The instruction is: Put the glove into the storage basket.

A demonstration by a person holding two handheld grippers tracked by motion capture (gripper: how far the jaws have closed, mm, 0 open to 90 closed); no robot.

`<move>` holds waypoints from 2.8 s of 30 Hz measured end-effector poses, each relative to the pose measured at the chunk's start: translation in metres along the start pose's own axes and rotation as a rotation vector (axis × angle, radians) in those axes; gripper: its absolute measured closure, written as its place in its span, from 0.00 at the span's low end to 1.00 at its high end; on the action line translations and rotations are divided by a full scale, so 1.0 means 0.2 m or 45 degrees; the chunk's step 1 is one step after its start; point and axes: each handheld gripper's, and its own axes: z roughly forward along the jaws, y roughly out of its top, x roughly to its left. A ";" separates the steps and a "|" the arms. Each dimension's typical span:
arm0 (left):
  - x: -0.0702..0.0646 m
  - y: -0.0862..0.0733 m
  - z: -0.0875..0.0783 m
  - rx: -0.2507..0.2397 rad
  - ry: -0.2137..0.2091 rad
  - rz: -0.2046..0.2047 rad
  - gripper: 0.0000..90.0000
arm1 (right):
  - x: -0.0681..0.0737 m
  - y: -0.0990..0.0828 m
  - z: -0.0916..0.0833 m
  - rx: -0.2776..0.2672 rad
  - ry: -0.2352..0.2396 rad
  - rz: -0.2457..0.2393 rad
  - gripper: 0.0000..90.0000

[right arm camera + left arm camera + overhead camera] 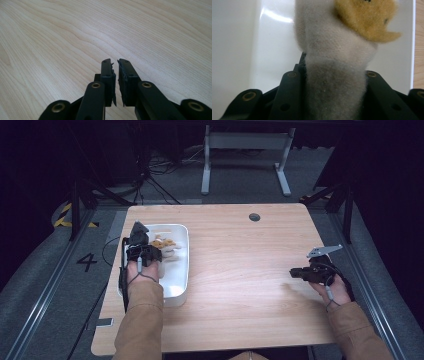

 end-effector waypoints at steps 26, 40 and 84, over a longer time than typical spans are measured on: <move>0.09 -0.01 0.18 0.159 0.099 -0.002 0.73 | -0.01 0.00 0.01 0.010 0.005 -0.004 0.91; 0.09 -0.01 0.22 0.230 0.089 0.013 0.69 | -0.01 -0.01 0.01 0.007 0.002 -0.003 0.90; 0.04 0.01 0.13 0.115 -0.050 0.160 0.00 | -0.04 -0.01 0.00 -0.019 0.007 0.023 0.86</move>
